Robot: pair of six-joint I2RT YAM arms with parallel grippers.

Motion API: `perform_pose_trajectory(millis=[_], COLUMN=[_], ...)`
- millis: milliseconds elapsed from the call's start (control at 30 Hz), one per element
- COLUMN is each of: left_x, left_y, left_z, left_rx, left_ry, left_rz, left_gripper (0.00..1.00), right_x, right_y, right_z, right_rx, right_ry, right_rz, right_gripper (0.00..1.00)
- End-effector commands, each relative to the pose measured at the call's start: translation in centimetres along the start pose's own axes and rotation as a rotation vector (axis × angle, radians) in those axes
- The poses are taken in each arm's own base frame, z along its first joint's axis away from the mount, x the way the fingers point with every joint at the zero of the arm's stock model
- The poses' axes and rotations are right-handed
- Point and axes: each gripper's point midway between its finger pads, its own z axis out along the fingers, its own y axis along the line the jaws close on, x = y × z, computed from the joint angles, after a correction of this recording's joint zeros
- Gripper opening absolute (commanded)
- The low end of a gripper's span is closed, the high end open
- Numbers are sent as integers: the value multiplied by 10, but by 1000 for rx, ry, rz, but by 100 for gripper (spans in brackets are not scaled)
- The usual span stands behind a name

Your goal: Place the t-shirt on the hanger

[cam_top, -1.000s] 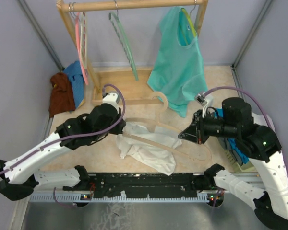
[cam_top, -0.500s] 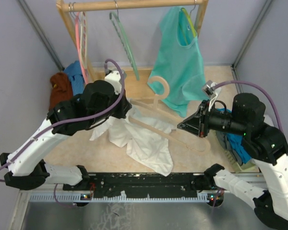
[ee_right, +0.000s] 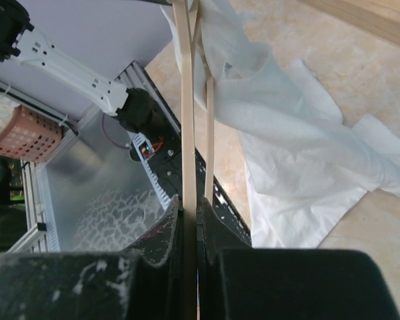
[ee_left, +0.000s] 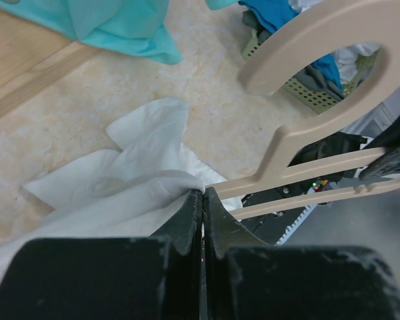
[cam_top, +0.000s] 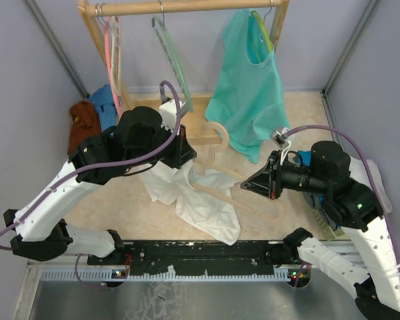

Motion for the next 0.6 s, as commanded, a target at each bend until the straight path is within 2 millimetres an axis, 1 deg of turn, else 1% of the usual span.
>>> perform_pose_trajectory(millis=[0,167,233,300,333,400,467,567], left_x=[-28,-30,-31,-31,-30,-28,-26,-22], left_y=[-37,-56,-63,-69,-71,-68,-62,-50], left_z=[-8,-7,-9,-10,-10,-8,-7,-5], left_rx=[172,271,311,345,355,342,310,247], left_ry=[-73,-67,-67,-67,-61,-55,-50,-51], left_rz=[12,18,20,22,24,23,22,24], left_gripper=[0,0,0,0,0,0,0,13], right_x=[-8,-9,-13,-23,-24,-27,-31,-30], right_y=[15,15,17,20,23,26,31,38], right_z=[1,4,5,6,6,7,3,-5], right_rx=[-89,-108,-121,-141,-161,-192,-209,-235], right_ry=[-48,-72,-104,-166,-178,-214,-254,-289], right_rz=[-43,-32,-33,-38,-31,-27,-42,-58], right_gripper=[0,0,0,0,0,0,0,0])
